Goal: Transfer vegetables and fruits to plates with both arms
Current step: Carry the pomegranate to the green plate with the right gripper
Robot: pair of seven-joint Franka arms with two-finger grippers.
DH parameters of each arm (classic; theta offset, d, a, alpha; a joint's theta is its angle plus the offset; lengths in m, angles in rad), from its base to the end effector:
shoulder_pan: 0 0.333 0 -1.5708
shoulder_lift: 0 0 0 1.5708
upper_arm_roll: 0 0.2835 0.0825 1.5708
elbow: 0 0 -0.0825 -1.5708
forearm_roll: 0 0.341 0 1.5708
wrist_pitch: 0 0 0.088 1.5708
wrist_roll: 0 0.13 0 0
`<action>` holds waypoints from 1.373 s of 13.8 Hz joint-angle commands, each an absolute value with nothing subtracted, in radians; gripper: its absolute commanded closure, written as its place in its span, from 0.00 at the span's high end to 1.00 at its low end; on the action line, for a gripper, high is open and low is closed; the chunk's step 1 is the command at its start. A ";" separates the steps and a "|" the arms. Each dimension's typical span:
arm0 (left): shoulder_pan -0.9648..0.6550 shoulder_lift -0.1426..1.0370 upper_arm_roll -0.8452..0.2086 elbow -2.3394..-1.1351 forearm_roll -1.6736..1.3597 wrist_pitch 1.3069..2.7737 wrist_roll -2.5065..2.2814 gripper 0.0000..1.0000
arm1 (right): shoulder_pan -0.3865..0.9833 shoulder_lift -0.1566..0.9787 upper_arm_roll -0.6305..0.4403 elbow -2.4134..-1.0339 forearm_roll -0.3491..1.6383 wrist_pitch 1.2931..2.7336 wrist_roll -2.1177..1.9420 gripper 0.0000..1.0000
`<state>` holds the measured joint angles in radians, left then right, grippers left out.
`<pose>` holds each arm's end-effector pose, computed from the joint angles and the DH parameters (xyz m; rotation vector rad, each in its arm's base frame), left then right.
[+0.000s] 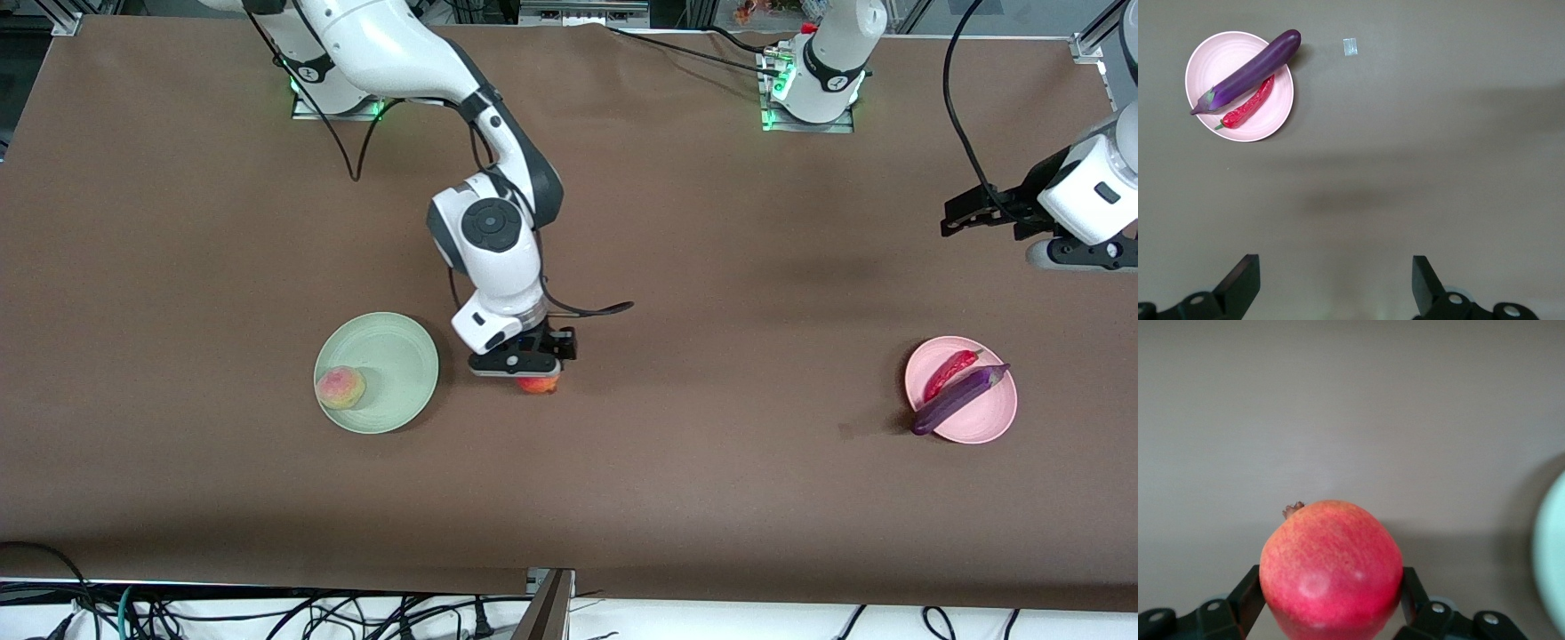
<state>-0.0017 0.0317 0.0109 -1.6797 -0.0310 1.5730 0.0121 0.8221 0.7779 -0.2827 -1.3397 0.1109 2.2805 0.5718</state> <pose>0.5099 0.0006 0.5068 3.1021 -0.0010 -0.2145 0.5761 0.4001 0.2709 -3.1056 0.0000 -0.3358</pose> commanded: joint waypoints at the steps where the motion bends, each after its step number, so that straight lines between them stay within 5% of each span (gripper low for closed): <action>1: -0.063 -0.022 0.069 -1.724 -0.049 1.594 -0.015 1.00 | 0.813 0.736 -0.386 -1.400 0.113 2.176 0.343 0.00; 7: -0.057 -0.003 0.063 -1.646 -0.034 1.574 -0.020 1.00 | 0.686 0.712 -0.428 -1.489 0.141 2.123 0.085 0.00; 17: -0.029 0.055 0.071 -1.549 -0.032 1.557 -0.008 1.00 | 0.676 0.713 -0.426 -1.598 0.291 2.137 0.083 0.00; 18: -0.031 0.061 0.069 -1.548 -0.026 1.557 -0.011 1.00 | 0.675 0.713 -0.426 -1.597 0.301 2.137 0.080 0.28; 19: -0.029 0.061 0.069 -1.548 -0.028 1.557 -0.008 1.00 | 0.672 0.710 -0.428 -1.588 0.301 2.132 0.080 0.90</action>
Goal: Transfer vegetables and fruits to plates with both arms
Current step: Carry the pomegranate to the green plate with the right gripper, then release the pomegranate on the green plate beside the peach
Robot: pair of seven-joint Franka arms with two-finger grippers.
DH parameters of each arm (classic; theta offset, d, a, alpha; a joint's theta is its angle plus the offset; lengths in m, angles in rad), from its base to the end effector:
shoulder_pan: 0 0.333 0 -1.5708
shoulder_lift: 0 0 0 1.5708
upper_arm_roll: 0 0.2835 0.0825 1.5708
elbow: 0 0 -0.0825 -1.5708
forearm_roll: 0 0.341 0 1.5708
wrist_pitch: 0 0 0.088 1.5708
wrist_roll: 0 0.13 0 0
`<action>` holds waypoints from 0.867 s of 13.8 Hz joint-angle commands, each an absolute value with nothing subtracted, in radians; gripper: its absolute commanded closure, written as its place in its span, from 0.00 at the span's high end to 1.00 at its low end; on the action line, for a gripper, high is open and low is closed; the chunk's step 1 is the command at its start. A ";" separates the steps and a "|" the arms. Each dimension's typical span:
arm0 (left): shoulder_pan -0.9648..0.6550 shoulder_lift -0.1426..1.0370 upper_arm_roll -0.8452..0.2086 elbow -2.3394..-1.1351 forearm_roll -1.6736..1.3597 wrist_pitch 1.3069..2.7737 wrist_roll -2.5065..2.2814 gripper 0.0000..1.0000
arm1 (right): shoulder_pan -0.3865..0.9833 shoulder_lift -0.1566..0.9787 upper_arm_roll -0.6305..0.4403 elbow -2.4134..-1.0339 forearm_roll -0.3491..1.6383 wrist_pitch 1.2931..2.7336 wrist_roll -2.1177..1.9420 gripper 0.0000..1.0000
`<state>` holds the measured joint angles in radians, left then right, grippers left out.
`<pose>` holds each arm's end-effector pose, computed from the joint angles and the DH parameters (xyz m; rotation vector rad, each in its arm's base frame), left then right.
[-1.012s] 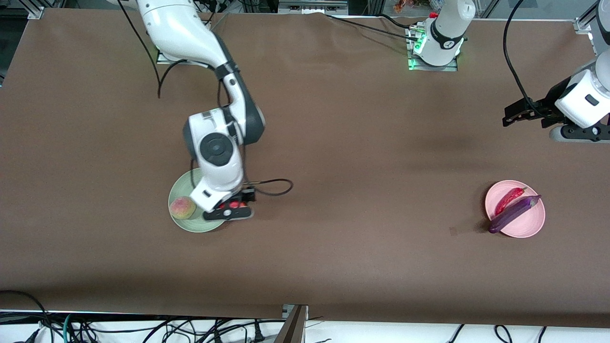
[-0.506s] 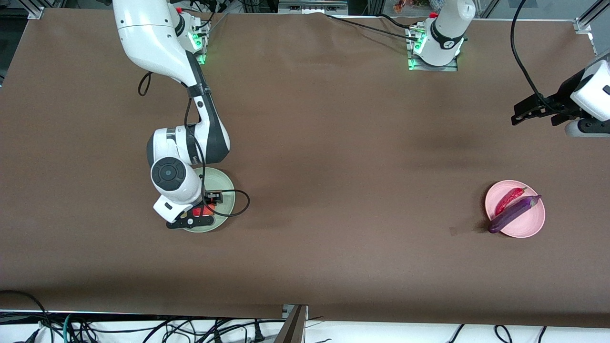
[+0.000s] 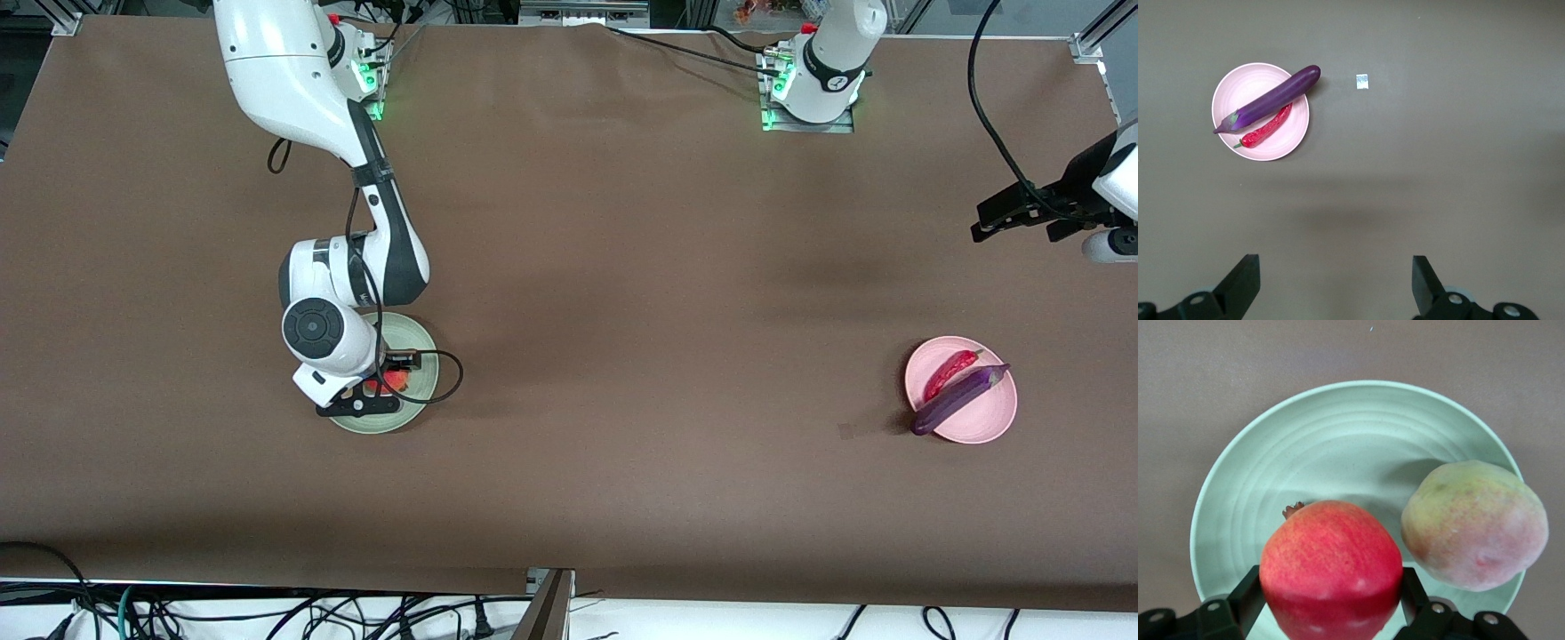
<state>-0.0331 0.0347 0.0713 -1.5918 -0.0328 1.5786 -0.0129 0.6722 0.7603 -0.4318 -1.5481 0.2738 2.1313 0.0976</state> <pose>0.5188 0.0150 0.5429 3.1088 0.0811 -0.0738 0.6042 0.1977 0.2025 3.0462 0.1144 -0.1303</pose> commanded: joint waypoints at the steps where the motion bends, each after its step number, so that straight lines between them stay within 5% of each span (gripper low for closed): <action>1: -0.029 0.061 0.069 -1.548 -0.028 1.557 -0.006 1.00 | 0.670 0.700 -0.434 -1.568 0.299 2.123 0.071 1.00; 4: -0.043 0.060 0.060 -1.546 -0.029 1.559 -0.018 1.00 | 0.666 0.641 -0.460 -1.522 0.285 2.065 0.029 1.00; 12: -0.043 0.064 0.061 -1.548 -0.031 1.562 -0.020 1.00 | 0.667 0.566 -0.650 -1.295 0.288 1.620 -0.156 1.00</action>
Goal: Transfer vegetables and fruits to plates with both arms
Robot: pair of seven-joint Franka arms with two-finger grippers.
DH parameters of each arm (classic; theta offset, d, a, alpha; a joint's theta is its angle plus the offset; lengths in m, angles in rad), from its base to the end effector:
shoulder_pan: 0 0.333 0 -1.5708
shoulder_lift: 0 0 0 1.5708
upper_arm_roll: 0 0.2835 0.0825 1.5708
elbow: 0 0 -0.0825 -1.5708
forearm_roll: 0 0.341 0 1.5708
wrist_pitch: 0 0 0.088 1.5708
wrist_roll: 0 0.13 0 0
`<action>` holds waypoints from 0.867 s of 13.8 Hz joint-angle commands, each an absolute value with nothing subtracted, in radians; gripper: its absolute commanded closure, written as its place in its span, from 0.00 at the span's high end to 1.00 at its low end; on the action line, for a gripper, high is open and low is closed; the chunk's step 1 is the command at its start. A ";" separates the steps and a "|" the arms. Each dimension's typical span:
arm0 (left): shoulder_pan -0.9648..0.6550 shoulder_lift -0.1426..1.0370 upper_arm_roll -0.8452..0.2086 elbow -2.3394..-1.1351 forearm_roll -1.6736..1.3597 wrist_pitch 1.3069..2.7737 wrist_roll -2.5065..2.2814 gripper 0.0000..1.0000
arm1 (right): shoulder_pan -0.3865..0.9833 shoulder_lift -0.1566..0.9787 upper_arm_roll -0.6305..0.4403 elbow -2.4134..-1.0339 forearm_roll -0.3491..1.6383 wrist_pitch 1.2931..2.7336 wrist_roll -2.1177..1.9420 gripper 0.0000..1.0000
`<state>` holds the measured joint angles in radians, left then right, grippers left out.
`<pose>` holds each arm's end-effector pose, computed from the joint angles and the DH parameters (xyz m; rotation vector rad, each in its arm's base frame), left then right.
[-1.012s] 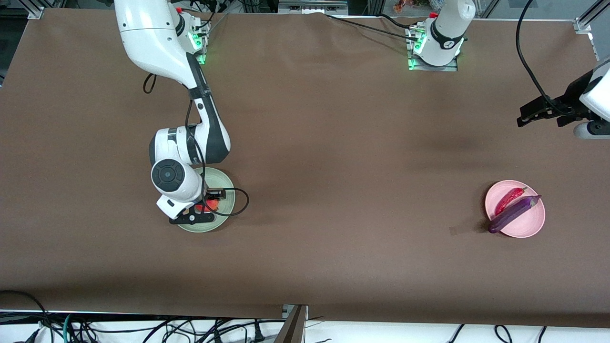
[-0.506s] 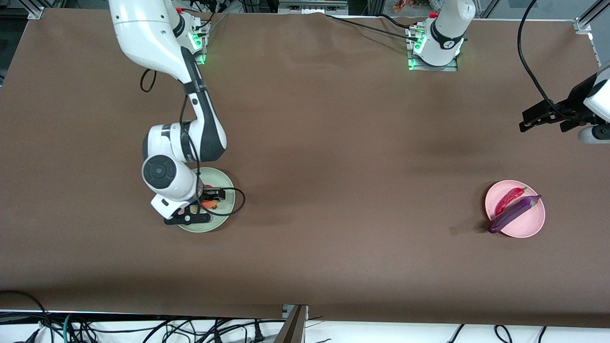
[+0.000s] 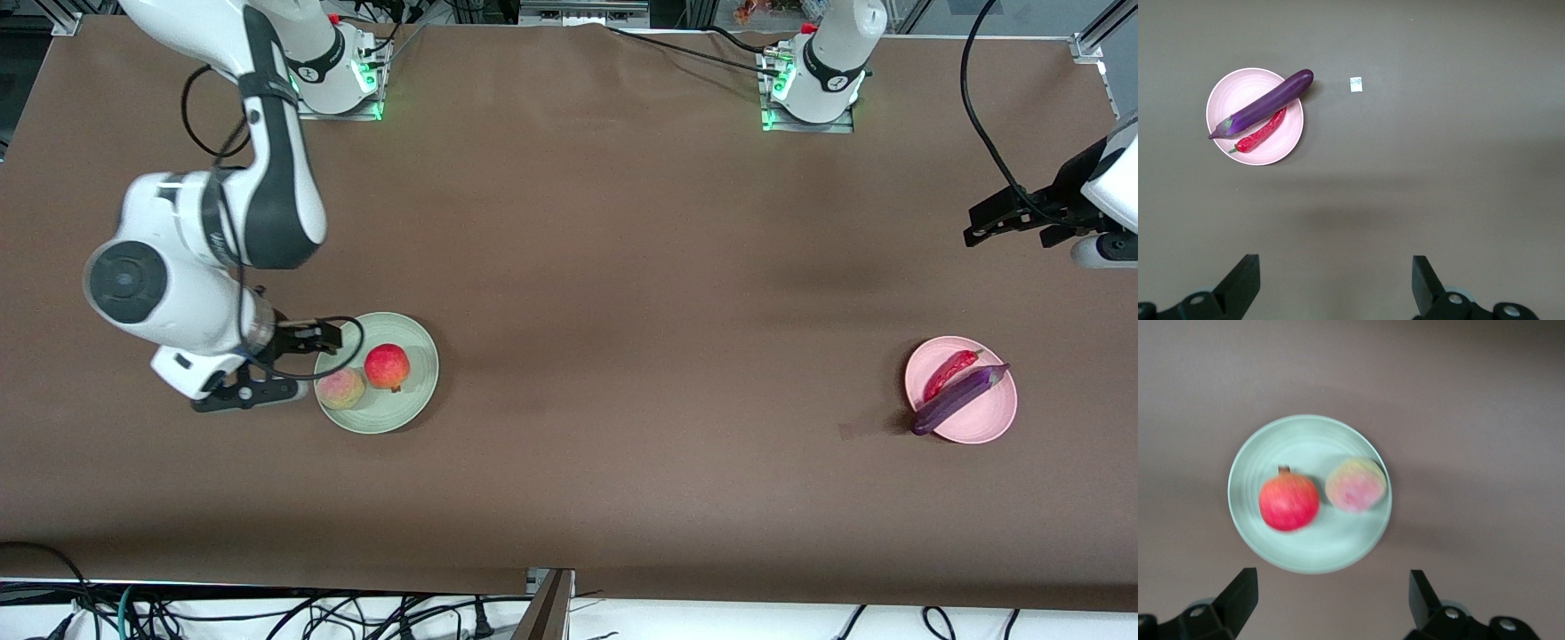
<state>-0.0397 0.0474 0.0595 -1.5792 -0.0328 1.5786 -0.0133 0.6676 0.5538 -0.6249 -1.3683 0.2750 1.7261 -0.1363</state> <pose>0.5226 0.0055 0.5417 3.1101 0.0531 -0.0744 0.6159 0.1251 0.3930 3.0831 0.2795 -0.1492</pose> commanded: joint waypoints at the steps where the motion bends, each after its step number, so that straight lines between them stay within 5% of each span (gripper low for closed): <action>1: -0.037 0.066 0.061 -1.548 -0.029 1.563 -0.020 1.00 | 0.669 0.549 -0.650 -1.283 0.288 1.576 -0.137 1.00; 5: -0.032 0.067 0.063 -1.549 -0.028 1.562 -0.020 1.00 | 0.619 0.362 -0.563 -1.315 0.278 1.524 -0.106 1.00; 9: -0.031 0.067 0.063 -1.549 -0.028 1.560 -0.020 1.00 | 0.176 0.210 -0.046 -1.357 -0.033 1.503 -0.112 1.00; 12: -0.031 0.066 0.063 -1.552 -0.028 1.554 -0.020 1.00 | 0.074 0.106 -0.012 -1.467 -0.043 1.512 -0.104 1.00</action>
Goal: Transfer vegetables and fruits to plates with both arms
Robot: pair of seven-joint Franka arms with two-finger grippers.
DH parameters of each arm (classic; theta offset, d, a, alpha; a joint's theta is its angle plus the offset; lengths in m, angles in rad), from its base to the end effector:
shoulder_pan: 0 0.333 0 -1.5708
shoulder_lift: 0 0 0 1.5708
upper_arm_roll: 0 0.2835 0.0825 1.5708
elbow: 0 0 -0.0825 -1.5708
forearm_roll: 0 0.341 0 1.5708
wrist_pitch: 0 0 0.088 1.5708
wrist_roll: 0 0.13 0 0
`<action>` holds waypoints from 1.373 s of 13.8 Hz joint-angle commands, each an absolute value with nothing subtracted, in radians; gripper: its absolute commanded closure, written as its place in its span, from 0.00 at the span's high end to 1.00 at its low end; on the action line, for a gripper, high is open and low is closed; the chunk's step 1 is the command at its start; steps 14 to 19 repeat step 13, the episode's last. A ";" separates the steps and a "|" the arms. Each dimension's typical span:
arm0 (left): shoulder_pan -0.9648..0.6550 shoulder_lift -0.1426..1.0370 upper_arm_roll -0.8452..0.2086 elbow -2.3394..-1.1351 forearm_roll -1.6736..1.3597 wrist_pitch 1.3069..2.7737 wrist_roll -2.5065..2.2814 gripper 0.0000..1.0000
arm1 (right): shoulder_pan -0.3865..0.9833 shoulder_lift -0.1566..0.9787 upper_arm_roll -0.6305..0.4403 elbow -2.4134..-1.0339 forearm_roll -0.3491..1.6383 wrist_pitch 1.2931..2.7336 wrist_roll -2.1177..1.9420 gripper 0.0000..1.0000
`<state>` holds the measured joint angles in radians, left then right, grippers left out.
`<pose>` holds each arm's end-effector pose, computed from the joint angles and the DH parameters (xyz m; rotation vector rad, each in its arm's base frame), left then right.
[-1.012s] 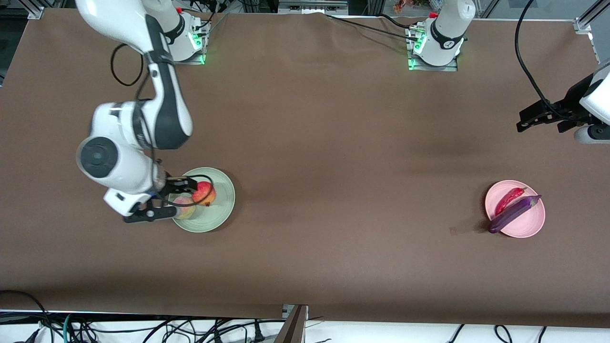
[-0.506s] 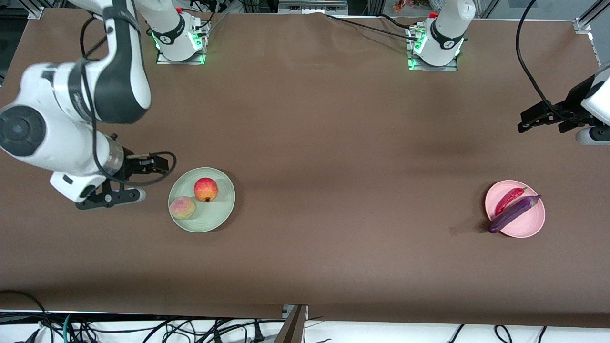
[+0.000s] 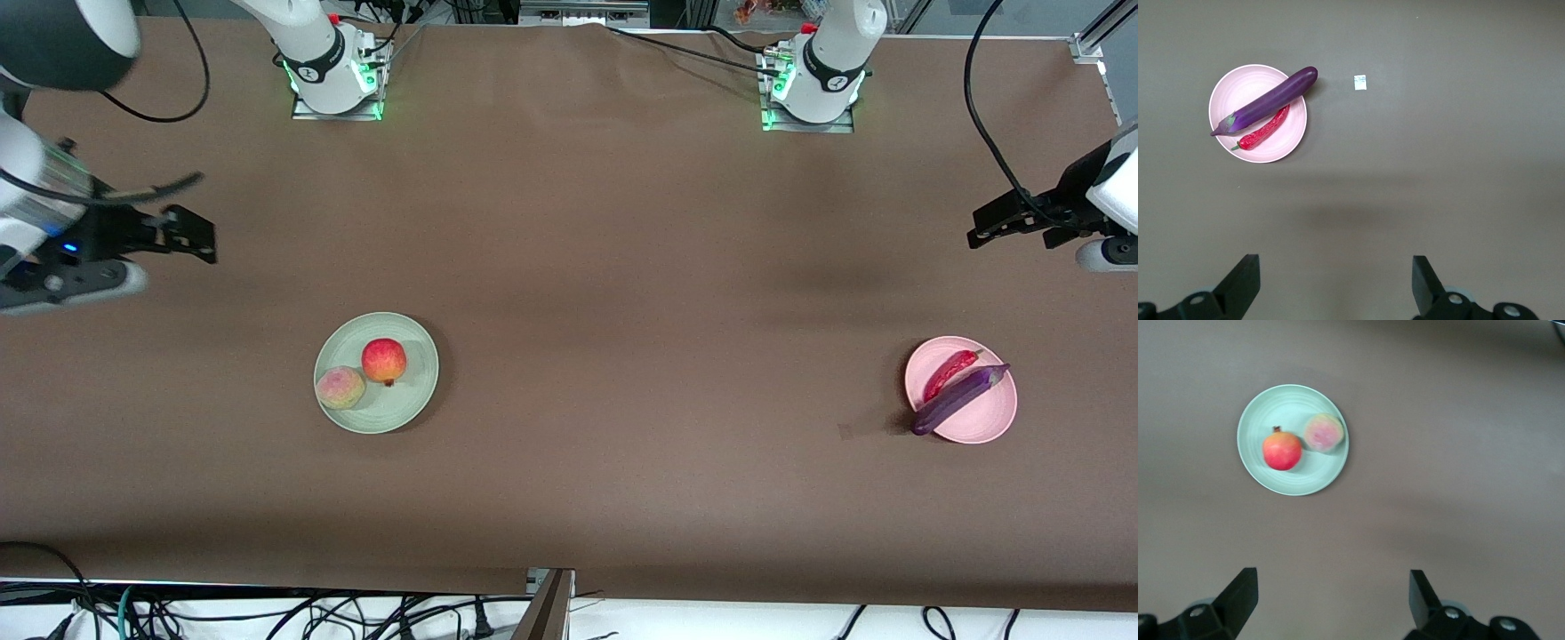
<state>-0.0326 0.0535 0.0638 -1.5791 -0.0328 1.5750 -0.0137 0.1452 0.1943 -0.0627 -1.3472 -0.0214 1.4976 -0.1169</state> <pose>0.5232 0.0113 0.5382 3.1096 0.0715 -0.0890 0.5543 0.0463 0.5542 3.0927 0.3091 -0.0685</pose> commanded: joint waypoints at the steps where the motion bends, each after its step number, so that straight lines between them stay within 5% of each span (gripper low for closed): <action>1: -0.031 0.066 0.063 -1.552 -0.029 1.554 -0.020 1.00 | 0.039 0.086 0.007 -1.518 -0.035 1.526 -0.113 1.00; 5: -0.032 0.064 0.061 -1.551 -0.029 1.554 -0.020 1.00 | 0.009 0.034 0.083 -1.603 -0.040 1.502 0.001 1.00; 19: -0.034 0.064 0.061 -1.549 -0.029 1.552 -0.020 1.00 | 0.006 0.118 0.075 -1.516 -0.046 1.493 0.034 1.00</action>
